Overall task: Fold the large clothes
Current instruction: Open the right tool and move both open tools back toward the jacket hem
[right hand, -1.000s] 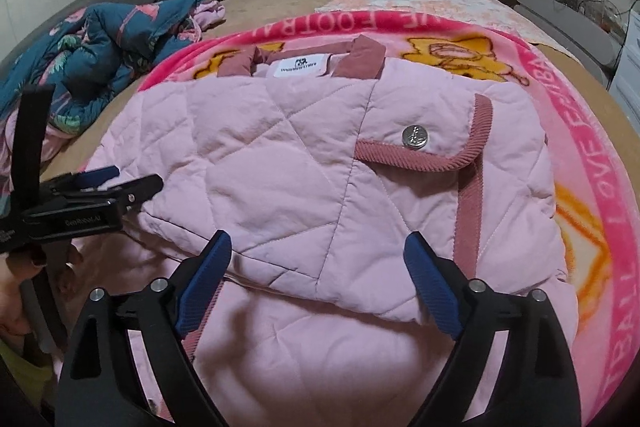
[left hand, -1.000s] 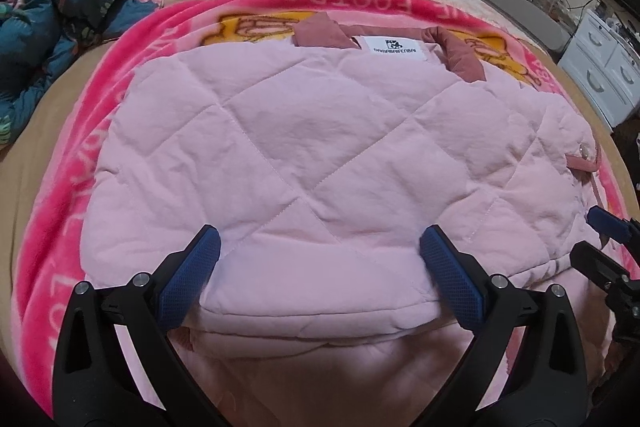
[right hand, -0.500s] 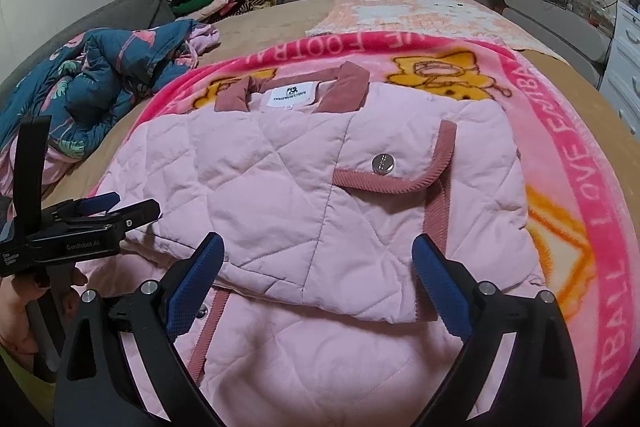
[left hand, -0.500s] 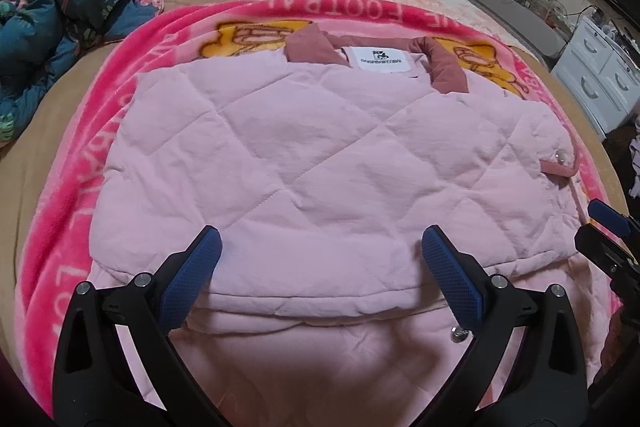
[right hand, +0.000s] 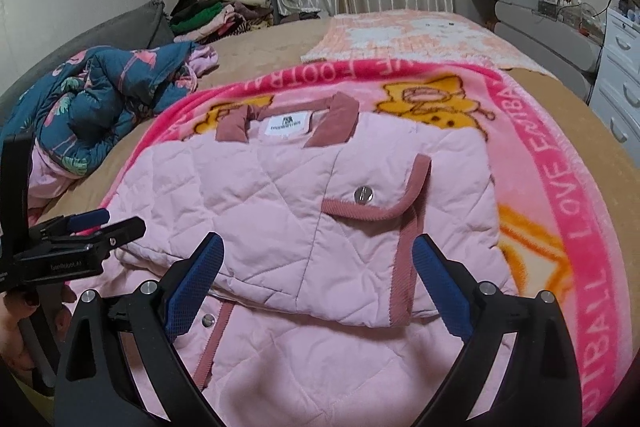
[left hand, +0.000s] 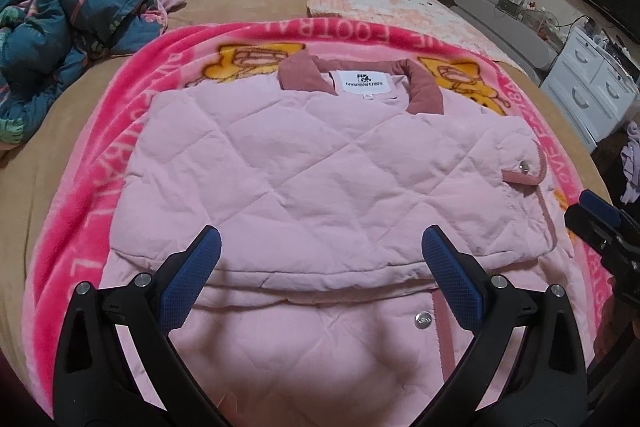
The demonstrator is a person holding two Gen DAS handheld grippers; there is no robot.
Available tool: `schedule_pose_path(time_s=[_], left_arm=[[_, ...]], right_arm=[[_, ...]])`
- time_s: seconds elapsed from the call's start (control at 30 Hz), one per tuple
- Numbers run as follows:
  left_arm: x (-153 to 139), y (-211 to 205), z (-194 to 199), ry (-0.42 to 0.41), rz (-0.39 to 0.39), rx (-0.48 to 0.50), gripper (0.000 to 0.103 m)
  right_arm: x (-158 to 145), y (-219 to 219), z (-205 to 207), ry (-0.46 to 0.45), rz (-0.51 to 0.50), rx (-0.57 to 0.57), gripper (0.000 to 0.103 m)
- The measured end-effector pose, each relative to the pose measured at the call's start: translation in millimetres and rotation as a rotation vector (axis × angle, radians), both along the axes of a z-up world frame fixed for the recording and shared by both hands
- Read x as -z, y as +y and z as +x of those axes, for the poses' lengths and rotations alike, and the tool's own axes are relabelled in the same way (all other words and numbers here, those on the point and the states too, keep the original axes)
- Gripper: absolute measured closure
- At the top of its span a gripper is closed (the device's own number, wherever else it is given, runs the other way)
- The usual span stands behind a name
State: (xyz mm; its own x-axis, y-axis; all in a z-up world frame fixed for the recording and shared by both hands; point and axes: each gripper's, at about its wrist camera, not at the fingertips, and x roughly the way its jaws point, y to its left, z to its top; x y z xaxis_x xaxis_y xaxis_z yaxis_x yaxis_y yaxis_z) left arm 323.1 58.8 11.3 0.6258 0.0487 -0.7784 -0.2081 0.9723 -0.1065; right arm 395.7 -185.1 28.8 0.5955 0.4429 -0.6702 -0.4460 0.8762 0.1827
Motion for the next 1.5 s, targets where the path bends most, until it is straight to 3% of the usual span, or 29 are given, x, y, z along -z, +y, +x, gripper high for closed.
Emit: schedule_pose_path(time_s=[0.97, 1.5], left_arm=[[-77, -23, -78, -0.149, 0.018, 0.002, 0.009], [-97, -27, -126, -0.208, 0.021, 0.008, 0.009]], right_arm=[[-87, -31, -60, -0.233, 0.101, 0.008, 0.004], [-106, -43, -96, -0.271, 0.103, 0.023, 0.004]])
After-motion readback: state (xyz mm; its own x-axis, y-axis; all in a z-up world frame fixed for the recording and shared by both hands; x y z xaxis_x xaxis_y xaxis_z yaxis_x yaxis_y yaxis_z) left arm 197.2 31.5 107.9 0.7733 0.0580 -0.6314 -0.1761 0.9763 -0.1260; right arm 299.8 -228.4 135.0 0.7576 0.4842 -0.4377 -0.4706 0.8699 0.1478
